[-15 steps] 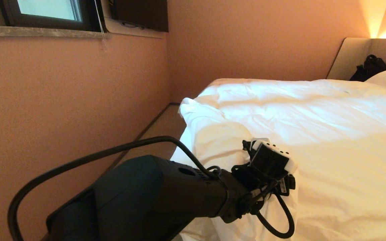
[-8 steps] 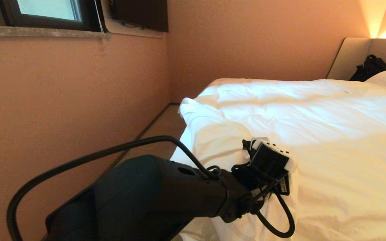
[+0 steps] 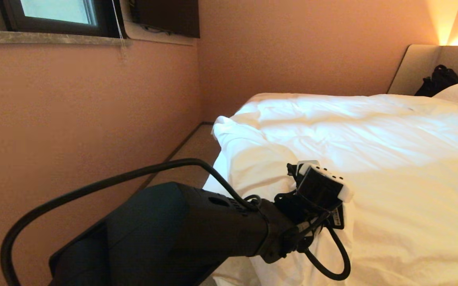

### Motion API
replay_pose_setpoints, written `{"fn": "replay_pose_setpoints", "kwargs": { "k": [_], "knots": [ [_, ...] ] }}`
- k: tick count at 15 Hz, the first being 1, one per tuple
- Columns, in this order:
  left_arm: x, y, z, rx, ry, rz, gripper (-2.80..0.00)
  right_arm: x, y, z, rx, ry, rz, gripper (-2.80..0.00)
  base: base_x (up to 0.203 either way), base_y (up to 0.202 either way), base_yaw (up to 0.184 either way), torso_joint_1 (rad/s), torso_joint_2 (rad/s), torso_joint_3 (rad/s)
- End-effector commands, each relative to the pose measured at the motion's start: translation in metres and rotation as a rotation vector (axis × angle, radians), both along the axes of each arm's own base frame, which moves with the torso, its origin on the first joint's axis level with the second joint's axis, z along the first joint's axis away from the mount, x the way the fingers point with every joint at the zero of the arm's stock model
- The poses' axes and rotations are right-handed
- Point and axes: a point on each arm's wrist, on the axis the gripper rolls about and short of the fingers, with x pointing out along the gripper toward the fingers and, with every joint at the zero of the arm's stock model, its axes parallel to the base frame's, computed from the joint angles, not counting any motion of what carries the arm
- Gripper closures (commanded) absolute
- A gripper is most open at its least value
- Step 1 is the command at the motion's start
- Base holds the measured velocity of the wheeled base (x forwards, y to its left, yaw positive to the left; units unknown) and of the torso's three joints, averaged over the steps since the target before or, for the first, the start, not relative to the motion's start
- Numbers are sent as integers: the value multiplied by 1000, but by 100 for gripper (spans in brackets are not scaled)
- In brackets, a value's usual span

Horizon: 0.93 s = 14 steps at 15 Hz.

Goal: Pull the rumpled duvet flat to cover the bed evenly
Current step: Flatten the corners of the folded blanket

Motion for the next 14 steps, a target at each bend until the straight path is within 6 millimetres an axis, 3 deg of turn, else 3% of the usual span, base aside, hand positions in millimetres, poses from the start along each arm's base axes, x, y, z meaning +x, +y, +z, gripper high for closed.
{"fn": "replay_pose_setpoints", "kwargs": {
  "k": [1, 14],
  "knots": [
    [0, 0, 3, -10, -2, 3, 0, 0, 0, 0, 0, -1, 1, 0, 0, 0, 0, 0, 0, 0],
    [-1, 3, 11, -22, -8, 6, 0, 0, 0, 0, 0, -1, 1, 0, 0, 0, 0, 0, 0, 0]
  ]
}}
